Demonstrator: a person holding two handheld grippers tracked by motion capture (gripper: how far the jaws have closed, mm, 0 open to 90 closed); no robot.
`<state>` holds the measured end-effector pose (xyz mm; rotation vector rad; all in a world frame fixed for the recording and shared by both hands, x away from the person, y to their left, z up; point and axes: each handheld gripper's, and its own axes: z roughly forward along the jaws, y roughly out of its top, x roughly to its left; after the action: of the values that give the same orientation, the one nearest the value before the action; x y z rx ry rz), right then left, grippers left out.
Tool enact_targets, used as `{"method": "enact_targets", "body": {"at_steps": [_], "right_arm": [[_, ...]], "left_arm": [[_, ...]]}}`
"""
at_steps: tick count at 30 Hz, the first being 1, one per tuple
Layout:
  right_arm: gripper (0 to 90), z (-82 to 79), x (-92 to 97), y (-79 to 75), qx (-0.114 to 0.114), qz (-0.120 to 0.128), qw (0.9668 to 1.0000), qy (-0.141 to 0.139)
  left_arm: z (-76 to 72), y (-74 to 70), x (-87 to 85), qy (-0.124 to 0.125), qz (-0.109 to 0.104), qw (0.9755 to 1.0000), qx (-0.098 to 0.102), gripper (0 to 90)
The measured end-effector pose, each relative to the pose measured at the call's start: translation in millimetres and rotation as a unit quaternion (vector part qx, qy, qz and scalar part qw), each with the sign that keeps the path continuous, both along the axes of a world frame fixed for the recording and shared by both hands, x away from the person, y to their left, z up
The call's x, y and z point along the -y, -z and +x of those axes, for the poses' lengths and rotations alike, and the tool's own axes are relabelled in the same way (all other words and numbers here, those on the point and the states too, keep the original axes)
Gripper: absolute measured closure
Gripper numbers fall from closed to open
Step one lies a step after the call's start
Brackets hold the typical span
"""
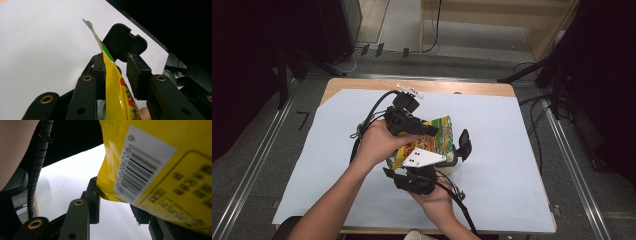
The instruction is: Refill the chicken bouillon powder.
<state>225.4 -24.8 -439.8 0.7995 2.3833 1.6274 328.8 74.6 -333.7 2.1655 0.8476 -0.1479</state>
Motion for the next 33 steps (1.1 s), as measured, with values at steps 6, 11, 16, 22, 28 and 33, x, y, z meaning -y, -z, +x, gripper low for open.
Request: {"method": "enact_targets", "body": {"at_steps": [6, 11, 16, 22, 28, 33], "right_arm": [[64.8, 0.0, 0.2, 0.0, 0.000, -0.001, 1.0000, 0.000], [64.8, -0.3, 0.1, 0.0, -0.001, 0.000, 1.0000, 0.000], [64.8, -0.2, 0.1, 0.0, 0.000, -0.001, 1.0000, 0.000], [64.8, -0.2, -0.1, 0.4, 0.000, 0.000, 1.0000, 0.001], [64.8, -0.7, 0.0, 0.0, -0.001, 0.000, 1.0000, 0.001], [64.8, -0.3, 0.0, 0.4, 0.000, -0.001, 1.0000, 0.001]], "left_arm": [[-0.1, -0.4, 0.0, 0.001, 0.000, 1.0000, 0.002, 70.5], [0.0, -0.2, 0.1, 0.000, 0.002, 1.0000, 0.000, 70.5], [-0.2, -0.3, 0.1, 0.000, 0.001, 1.0000, 0.001, 70.5], [0.1, 0.0, 0.4, -0.001, 0.003, 1.0000, 0.000, 70.5], [0.1, -0.2, 0.1, 0.000, 0.000, 1.0000, 0.000, 70.5], [-0.1, -0.2, 0.6, -0.001, 0.003, 1.0000, 0.001, 70.5]]}}
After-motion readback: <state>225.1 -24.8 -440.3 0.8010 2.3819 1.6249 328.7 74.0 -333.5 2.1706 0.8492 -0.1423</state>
